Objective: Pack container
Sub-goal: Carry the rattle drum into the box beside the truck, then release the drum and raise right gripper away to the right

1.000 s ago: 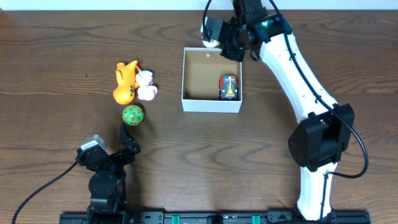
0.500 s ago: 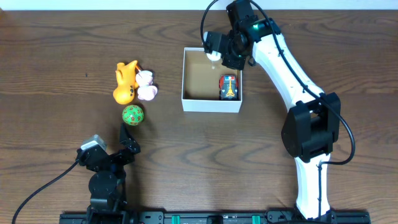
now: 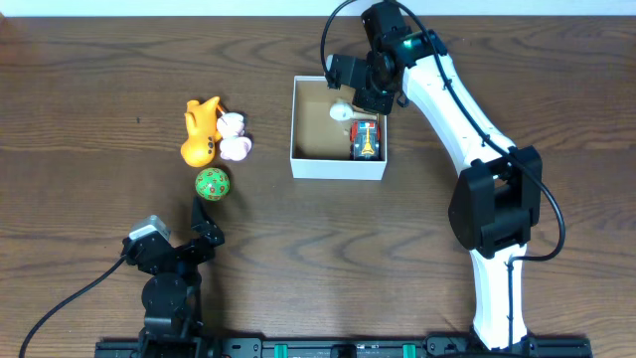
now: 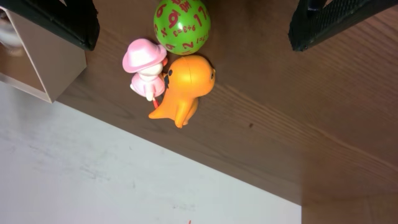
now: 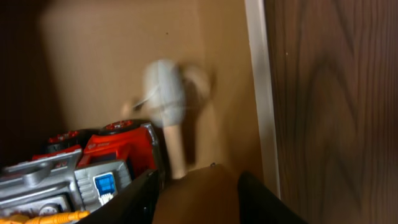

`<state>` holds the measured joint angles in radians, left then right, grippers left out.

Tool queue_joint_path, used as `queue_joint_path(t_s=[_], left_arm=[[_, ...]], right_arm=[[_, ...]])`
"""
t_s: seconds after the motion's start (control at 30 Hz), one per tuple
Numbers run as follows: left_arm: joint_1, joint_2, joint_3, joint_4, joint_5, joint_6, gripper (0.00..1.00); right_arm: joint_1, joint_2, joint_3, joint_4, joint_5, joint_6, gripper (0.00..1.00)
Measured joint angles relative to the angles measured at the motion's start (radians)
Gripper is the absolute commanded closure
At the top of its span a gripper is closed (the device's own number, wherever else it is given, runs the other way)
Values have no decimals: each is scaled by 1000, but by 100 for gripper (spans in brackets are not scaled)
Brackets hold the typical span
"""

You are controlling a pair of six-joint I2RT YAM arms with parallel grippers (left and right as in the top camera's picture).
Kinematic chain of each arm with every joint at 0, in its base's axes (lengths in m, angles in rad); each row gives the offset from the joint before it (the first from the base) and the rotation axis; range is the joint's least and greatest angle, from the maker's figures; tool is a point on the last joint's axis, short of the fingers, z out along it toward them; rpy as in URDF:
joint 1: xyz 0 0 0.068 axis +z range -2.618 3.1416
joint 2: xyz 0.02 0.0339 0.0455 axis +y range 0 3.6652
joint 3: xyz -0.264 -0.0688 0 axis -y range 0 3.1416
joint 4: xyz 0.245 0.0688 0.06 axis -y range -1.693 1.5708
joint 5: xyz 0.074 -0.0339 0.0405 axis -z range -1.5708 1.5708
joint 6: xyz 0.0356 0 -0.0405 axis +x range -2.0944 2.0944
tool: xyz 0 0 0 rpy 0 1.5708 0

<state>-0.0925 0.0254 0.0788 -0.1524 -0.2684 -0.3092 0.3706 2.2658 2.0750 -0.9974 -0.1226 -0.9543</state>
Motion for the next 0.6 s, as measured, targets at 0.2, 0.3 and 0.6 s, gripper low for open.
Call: queue_joint_path(t_s=[0.2, 0.3, 0.6], left_arm=[[0, 0, 0, 0, 0, 0, 2], [0, 0, 0, 0, 0, 0, 2], [0, 0, 0, 0, 0, 0, 2]], right_arm=[[0, 2, 0, 86, 3, 32, 46], [0, 1, 0, 196, 30, 117, 45], [-75, -60, -1, 272, 253, 465, 31]])
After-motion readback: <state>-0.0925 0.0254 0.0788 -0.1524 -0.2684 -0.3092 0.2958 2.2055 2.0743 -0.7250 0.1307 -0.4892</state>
